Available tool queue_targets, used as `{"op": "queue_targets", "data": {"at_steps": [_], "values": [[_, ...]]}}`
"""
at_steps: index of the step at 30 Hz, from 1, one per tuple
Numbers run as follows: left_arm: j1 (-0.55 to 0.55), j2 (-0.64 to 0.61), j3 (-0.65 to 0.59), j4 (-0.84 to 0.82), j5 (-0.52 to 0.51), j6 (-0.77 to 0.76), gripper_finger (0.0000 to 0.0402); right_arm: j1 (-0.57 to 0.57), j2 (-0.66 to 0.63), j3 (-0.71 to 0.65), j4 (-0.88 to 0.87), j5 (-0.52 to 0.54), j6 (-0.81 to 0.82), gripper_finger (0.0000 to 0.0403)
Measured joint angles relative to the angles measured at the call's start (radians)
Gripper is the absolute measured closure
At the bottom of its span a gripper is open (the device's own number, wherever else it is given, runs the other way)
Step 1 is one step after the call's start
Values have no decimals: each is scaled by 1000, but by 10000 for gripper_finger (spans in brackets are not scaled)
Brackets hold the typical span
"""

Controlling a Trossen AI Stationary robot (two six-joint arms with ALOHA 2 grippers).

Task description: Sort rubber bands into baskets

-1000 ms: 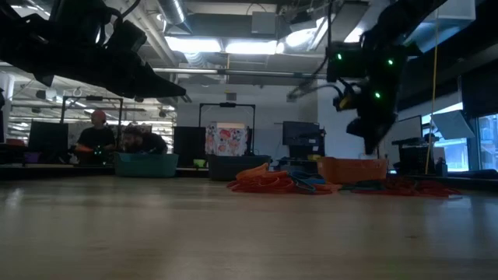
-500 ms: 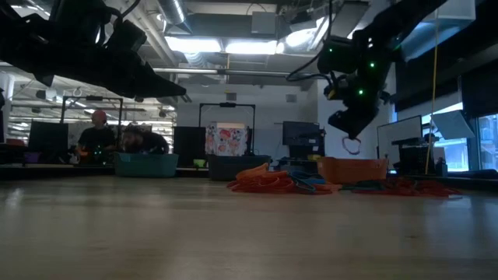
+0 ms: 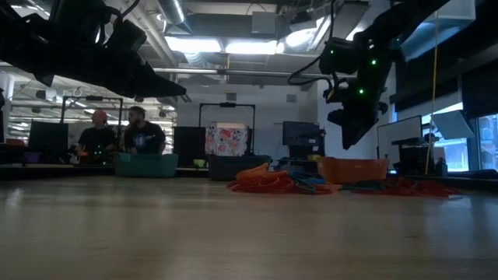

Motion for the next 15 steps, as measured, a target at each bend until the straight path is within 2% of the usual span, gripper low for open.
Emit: {"op": "queue_targets", "data": {"at_steps": [3, 10, 15], "values": [[0, 0, 0, 0, 0, -1, 396, 62, -8, 0, 34, -36, -12, 229], [-2, 0, 0, 0, 0, -3, 396, 232, -10, 0, 103, -48, -67, 230], [-2, 0, 0, 0, 0, 1, 396, 319, -10, 0, 149, -118, -67, 230]]}}
